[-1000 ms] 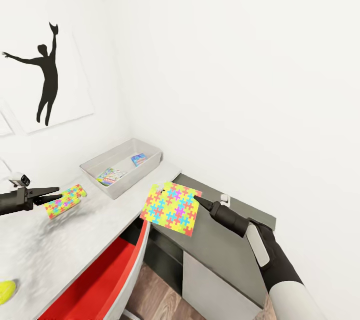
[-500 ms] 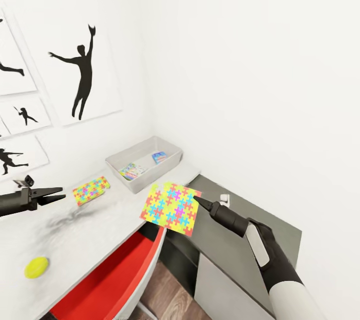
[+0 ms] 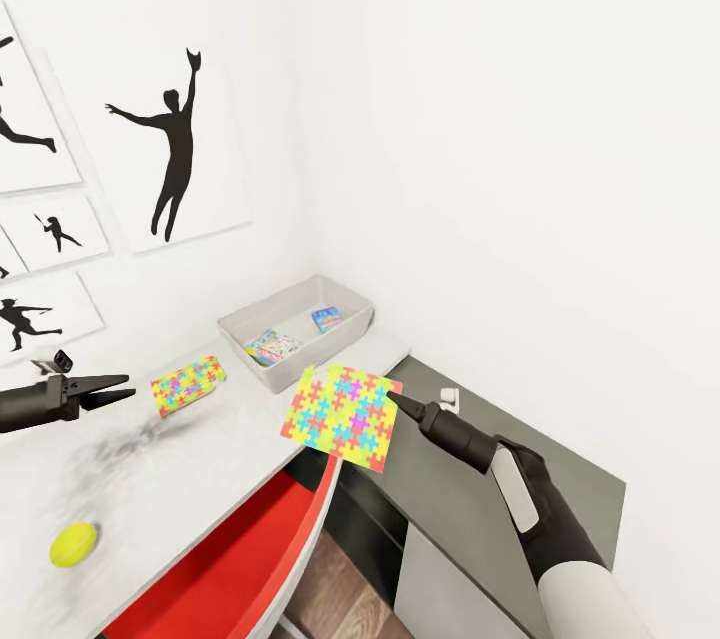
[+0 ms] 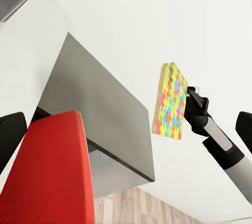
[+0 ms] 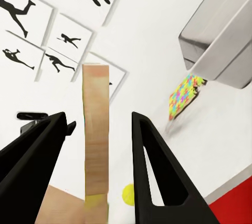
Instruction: Put all the toys in the child's room - the three board games (two on the bed and one on the table), the two jigsaw puzzles on the table, and the tennis ball on the table - inside the toy box on the table in the child's room.
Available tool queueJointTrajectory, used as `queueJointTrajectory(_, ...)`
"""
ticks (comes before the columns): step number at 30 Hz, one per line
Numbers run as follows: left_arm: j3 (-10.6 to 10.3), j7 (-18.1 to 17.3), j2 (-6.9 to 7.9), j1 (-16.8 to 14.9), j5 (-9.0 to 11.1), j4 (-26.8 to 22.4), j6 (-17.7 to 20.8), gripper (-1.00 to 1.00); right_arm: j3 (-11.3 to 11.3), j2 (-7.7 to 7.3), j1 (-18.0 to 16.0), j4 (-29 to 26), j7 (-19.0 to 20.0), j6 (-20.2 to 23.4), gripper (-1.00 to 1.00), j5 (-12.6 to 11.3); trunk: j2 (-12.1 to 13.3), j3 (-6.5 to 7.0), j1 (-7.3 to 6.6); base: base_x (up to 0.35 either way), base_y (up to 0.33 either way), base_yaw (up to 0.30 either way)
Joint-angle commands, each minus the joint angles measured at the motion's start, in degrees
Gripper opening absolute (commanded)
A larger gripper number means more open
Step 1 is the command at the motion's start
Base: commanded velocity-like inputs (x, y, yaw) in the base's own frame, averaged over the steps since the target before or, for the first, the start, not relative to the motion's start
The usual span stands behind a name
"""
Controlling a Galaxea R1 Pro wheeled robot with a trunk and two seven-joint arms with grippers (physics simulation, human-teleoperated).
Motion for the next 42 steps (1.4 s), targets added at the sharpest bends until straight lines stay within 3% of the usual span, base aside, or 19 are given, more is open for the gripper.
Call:
queueJointTrajectory(1,0.0,-0.2,0.04,0.0,0.0,0.0,0.6,1.0,-0.1,0.05,-0.1,0.0,0.1,0.4,-1.0,-0.1,-0.1,-0.13,0.04,0.007,0.0,0.0)
queueJointTrajectory(20,0.0,-0.2,0.02,0.0,0.1,0.0,0.6,1.0,-0.1,0.05,-0.1,0.0,0.1,0.4,-1.0,-0.1,-0.1,-0.14,0.04,0.001,0.114,0.224)
queueJointTrajectory(42,0.0,-0.2,-0.02,0.0,0.1,0.0,0.6,1.0,-0.1,0.05,-0.1,0.1,0.0,0.4,-1.0,-0.1,-0.1,-0.14,0.04,0.051,-0.004,0.007)
